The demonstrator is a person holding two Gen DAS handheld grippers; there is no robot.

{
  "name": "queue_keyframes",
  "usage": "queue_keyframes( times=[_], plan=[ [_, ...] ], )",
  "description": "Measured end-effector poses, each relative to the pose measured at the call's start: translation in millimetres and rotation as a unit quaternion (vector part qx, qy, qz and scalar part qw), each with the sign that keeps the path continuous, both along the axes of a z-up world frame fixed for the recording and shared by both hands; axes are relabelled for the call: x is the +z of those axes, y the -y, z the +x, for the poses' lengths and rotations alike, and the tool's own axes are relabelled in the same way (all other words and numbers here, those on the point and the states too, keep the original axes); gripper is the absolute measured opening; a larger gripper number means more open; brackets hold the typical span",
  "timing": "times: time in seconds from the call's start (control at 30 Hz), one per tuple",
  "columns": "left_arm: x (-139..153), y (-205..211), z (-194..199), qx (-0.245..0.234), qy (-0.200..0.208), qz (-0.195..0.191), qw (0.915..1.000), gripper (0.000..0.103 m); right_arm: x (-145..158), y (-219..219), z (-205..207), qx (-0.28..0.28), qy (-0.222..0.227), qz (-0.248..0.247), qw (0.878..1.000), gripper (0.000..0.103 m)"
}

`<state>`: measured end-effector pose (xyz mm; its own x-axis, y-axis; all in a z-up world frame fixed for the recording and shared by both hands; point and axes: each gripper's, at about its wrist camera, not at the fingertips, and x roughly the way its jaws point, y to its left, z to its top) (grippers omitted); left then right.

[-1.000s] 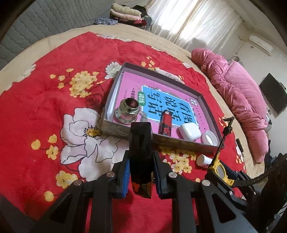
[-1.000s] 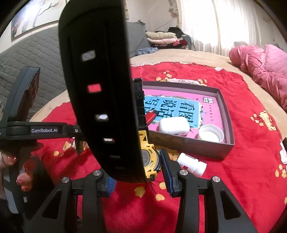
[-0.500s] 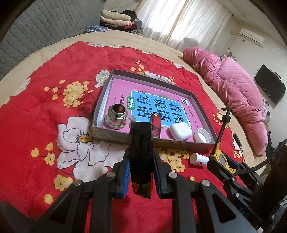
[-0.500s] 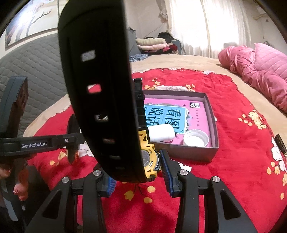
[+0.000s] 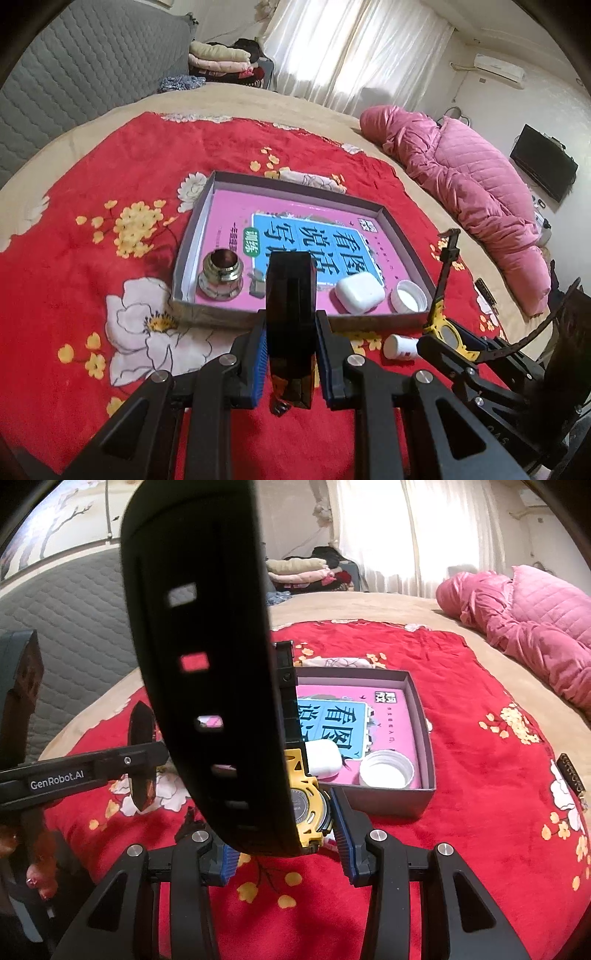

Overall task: Organize rigid objects
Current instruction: 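Carry the watch over the box with the right tool while the left tool lowers a black lighter into it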

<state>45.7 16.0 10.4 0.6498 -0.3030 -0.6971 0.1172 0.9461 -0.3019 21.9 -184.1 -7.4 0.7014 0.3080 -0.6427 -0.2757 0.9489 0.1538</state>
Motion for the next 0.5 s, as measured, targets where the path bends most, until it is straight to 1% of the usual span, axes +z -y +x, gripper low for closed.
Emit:
queue_keyframes(
  times=[0.33,0.5],
  plan=[
    [4,-1,14,0.002,0.016,-0.009,0.9998,0.023,9,10,9,-0.022,0.006,-0.004,1.000,0.044],
    [3,0,23,-0.001,0.013,-0.006,0.9999,0.023,12,12,16,-0.029,0.007,-0.010,0.999,0.044]
  ],
)
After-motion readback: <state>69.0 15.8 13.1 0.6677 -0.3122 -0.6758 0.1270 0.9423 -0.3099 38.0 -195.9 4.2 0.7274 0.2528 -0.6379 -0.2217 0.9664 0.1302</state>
